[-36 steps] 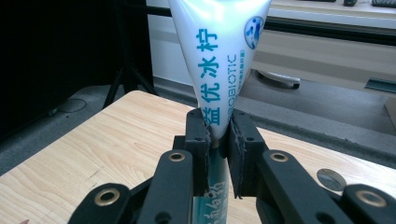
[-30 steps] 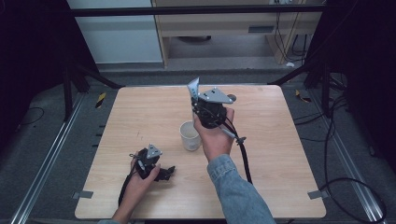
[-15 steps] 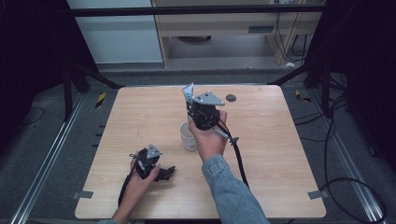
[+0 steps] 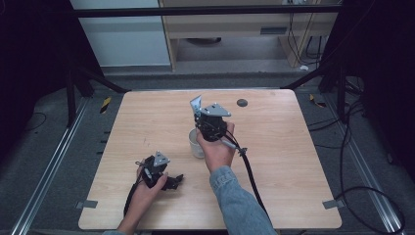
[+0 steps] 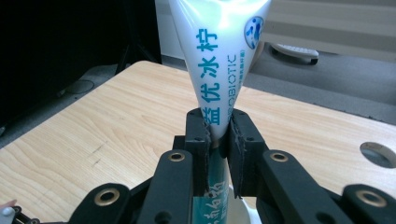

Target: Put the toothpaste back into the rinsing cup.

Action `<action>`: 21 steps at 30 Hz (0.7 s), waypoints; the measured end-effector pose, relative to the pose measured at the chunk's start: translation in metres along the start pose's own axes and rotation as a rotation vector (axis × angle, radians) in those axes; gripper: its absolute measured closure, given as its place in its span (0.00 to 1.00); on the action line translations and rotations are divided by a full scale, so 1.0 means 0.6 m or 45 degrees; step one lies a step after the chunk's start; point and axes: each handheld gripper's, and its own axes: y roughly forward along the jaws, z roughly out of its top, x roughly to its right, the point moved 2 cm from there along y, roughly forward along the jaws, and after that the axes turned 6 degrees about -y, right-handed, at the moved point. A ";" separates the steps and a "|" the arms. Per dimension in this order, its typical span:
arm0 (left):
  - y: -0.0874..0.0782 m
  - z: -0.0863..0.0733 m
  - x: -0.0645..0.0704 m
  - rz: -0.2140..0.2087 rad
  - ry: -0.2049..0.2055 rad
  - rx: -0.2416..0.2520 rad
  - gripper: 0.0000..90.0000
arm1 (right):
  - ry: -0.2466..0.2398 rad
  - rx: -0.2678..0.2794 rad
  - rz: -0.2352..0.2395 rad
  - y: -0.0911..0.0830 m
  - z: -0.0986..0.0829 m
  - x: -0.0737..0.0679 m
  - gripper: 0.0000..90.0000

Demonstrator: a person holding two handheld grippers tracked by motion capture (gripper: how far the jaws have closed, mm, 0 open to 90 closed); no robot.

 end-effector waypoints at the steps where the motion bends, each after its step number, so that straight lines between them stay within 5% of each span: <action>1: 0.000 0.000 0.000 0.000 0.000 0.000 0.00 | 0.005 -0.004 0.001 0.002 -0.003 0.000 0.88; 21: 0.000 0.000 0.000 0.000 0.000 0.001 0.00 | 0.031 -0.043 0.016 0.025 -0.034 -0.010 0.88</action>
